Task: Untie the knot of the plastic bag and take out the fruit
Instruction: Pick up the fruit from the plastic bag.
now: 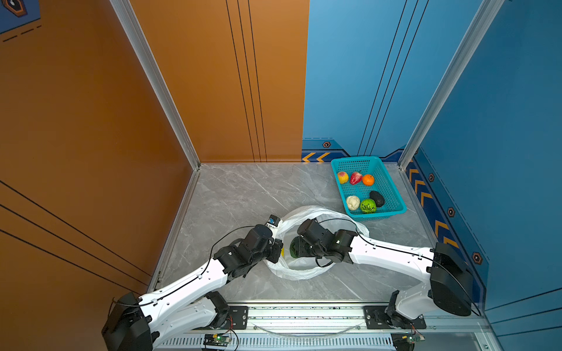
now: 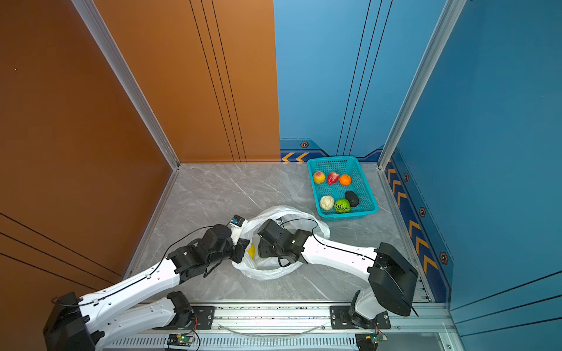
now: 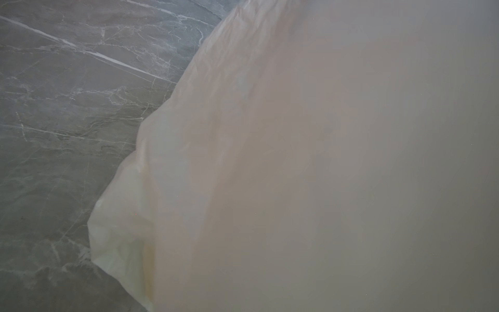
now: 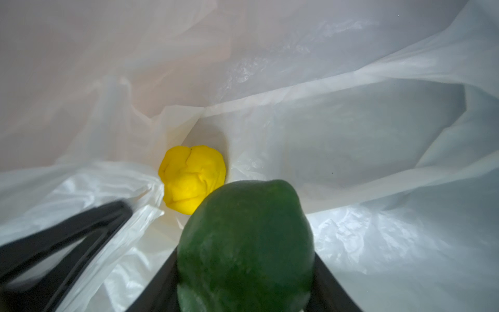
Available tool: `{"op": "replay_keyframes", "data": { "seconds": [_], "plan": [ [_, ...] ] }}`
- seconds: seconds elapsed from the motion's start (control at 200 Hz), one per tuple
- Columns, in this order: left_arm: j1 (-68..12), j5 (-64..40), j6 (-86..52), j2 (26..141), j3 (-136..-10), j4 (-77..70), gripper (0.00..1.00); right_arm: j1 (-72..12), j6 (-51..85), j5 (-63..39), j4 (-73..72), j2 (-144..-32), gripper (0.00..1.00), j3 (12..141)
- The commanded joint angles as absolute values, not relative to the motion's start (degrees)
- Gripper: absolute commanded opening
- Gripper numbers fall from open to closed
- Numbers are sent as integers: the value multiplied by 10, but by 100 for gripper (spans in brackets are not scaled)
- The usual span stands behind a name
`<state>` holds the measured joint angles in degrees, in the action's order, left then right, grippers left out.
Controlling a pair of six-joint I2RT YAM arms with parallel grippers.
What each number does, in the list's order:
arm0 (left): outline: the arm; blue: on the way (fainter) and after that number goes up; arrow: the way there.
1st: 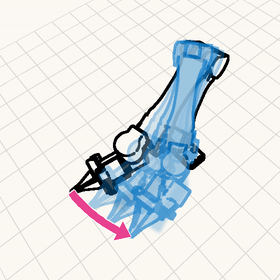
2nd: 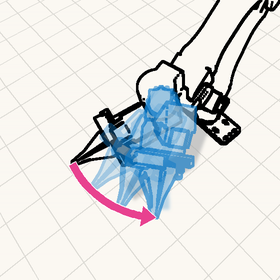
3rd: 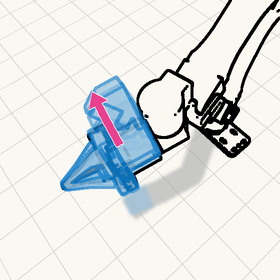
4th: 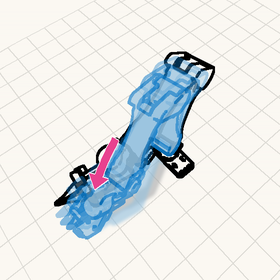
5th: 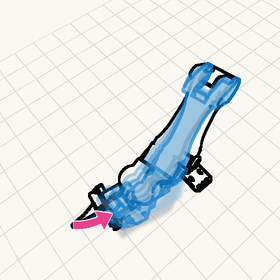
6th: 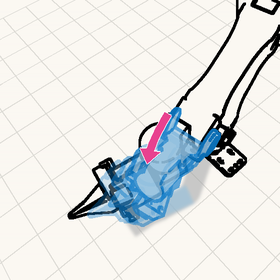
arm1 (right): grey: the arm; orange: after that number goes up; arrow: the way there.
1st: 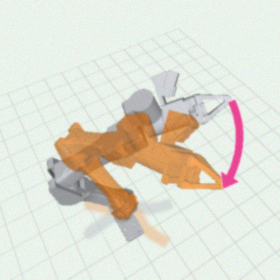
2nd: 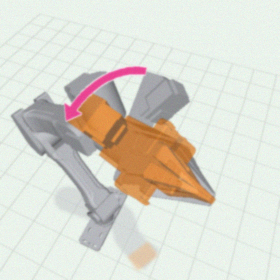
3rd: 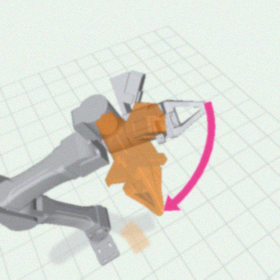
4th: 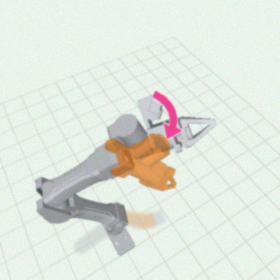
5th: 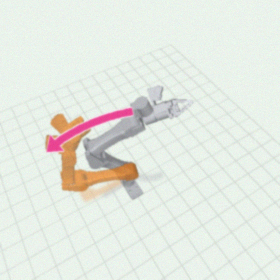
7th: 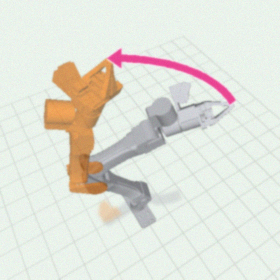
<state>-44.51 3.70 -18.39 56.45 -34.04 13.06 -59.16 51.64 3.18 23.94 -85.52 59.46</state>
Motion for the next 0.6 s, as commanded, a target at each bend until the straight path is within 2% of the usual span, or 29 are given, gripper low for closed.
{"op": "replay_keyframes", "data": {
  "seconds": [0.0, 0.295, 0.596],
  "plan": [
    [-437, 57, -177, 571, -357, 142, 0, -595, 483, 37, 309, -818, 42, 627],
    [-437, 57, -173, 574, -369, 154, 0, -559, 451, -2, 404, -740, 40, 704],
    [-438, 51, -165, 581, -383, 167, 0, -454, 407, -74, 453, -722, 39, 790]
  ]
}}
